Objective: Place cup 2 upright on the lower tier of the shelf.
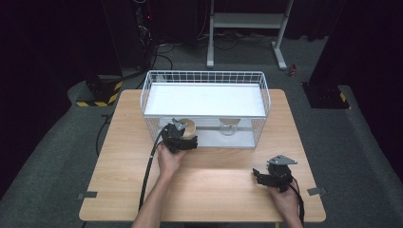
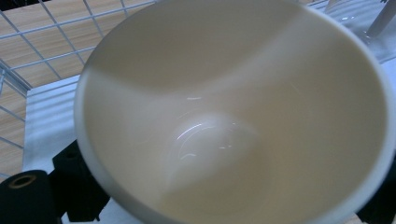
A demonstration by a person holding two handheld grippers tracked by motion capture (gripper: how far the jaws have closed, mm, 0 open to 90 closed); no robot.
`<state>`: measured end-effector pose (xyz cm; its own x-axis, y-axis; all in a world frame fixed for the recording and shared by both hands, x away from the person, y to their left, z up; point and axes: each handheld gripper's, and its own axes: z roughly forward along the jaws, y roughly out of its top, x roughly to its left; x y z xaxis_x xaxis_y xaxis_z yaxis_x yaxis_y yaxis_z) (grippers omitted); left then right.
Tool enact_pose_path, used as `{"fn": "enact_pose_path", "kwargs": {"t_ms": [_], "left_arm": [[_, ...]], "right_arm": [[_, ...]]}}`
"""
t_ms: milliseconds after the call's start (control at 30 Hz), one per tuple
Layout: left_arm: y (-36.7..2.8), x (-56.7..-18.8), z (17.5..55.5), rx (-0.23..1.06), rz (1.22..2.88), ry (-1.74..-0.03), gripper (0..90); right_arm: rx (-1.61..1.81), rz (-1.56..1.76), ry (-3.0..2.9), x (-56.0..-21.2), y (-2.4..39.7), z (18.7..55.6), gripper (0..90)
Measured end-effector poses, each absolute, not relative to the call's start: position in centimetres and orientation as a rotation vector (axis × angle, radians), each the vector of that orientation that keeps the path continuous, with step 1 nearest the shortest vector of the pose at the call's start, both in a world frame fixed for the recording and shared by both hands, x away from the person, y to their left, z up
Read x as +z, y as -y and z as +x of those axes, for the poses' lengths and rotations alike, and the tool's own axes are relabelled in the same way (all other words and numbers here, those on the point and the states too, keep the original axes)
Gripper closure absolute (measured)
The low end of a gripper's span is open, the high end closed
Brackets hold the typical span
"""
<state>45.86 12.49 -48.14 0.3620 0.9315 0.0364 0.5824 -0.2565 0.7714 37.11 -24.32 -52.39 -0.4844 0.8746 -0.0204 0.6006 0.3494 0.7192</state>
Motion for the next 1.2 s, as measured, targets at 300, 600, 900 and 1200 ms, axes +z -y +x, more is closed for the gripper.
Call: {"fn": "enact_pose_path", "kwargs": {"t_ms": [300,600,900,1200], "left_arm": [[-12.9,-47.8,45.8,0.608,1.942,-1.312,6.4],[-13.0,-47.7,45.5,0.595,1.957,-1.348,4.8],[-13.2,-47.5,44.9,0.609,1.963,-1.339,9.8],[-13.6,-47.9,44.3,0.593,1.977,-1.347,12.0]], "right_arm": [[0.924,1.292,-2.215,-52.4,24.3,37.1,22.9],[0.924,1.292,-2.215,-52.4,24.3,37.1,22.9],[0.924,1.293,-2.214,-52.4,24.3,37.1,22.9],[0.923,1.295,-2.215,-52.4,24.3,37.1,22.9]]}}
